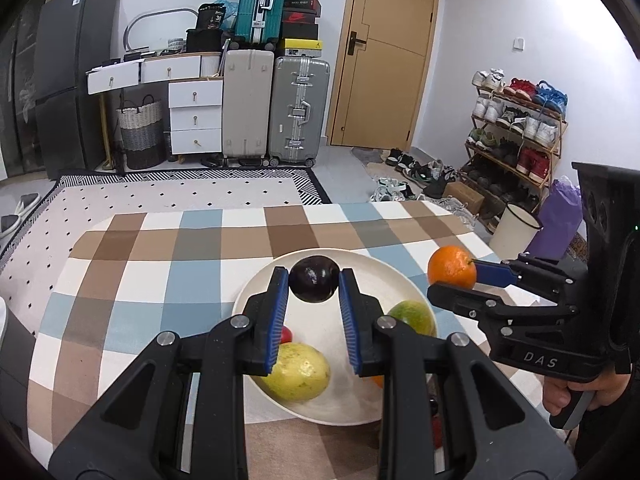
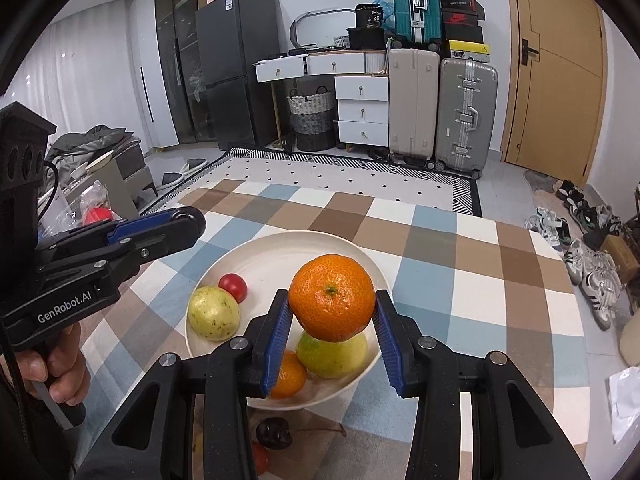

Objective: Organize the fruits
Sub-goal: 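Carry the orange and plum over the cream plate and lower them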

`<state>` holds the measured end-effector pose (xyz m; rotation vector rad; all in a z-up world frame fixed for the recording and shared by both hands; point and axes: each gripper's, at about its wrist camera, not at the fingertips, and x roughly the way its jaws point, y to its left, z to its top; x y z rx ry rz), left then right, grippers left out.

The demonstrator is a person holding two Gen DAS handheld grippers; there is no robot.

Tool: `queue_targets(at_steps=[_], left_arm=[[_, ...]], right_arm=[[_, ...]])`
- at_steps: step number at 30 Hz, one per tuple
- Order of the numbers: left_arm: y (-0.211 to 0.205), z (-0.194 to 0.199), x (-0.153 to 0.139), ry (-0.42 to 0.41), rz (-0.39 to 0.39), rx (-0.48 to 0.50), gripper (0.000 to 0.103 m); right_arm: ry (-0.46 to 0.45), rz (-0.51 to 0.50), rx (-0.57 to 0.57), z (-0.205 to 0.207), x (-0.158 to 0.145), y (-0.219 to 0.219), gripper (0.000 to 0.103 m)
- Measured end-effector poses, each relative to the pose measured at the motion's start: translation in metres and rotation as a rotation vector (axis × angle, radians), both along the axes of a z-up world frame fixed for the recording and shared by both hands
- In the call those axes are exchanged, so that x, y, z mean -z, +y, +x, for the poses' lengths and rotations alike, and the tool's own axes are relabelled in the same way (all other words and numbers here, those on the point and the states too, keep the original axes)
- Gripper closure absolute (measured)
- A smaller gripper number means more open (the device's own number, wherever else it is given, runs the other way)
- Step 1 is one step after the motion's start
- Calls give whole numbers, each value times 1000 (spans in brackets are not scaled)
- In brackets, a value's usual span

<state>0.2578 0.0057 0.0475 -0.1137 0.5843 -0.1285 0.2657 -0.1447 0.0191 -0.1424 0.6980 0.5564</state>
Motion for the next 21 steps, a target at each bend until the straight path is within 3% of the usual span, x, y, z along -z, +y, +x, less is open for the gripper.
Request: queue_targets(at_steps=[21], left_arm=[[-24,40,41,48,95,43,80]], right_arm=[[58,-5,-52,38,21,3,61]])
